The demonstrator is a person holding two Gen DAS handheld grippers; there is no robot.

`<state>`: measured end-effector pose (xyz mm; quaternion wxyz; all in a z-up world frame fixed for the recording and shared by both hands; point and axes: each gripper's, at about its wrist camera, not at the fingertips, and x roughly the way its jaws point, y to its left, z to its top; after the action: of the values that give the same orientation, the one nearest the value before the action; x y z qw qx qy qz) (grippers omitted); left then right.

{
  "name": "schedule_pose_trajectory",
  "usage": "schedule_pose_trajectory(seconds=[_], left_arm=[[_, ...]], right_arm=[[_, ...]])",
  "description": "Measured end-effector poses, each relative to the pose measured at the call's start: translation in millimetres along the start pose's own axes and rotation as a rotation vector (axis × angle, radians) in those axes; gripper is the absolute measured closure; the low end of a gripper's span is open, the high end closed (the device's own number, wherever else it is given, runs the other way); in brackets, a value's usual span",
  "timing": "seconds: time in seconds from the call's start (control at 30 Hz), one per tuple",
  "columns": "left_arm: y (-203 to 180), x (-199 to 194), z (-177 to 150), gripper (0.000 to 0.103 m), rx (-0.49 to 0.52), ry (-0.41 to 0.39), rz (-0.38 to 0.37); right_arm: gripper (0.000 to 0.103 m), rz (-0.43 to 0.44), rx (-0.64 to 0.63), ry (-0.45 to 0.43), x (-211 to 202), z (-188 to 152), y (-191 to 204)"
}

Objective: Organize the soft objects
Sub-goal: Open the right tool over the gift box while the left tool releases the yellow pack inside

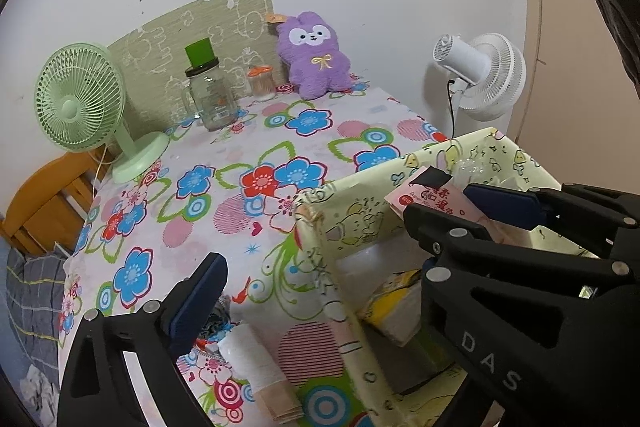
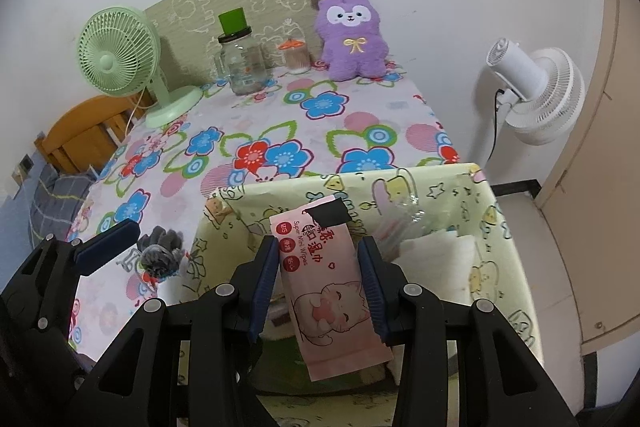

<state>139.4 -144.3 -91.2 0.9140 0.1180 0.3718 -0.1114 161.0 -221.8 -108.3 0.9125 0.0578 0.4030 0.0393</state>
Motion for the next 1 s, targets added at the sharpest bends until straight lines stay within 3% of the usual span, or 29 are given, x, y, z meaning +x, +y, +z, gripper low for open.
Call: schedule_pose_trajectory(seconds=[0.4,0.43,0.5,0.57,1.0], left_arm=[[12,5,-5,0.001,-0.03,0.017,-0.001],[12,4,-6,0.001,-0.03,0.015,-0.002],[12,3,-6,0.0,-0.031,0.014,-0.004],[11,1,-7,0.0,-0.032,0.009,-0.008],[10,-26,-12,0.0,-0.045,-0.031,-0.019]], right_arm=[[0.056,0.003,-0.019,-0.012,5,1,13],[0.055,0.004,-0.022,-0.017,4,0,14],[0.043,0.0,-0.032,-0.022,2,0,15],[0.04,-0.011,-0.035,-0.03,-2,-2,15],[0.036,-0.047,-0.05,-0.055,-33,-14,21]])
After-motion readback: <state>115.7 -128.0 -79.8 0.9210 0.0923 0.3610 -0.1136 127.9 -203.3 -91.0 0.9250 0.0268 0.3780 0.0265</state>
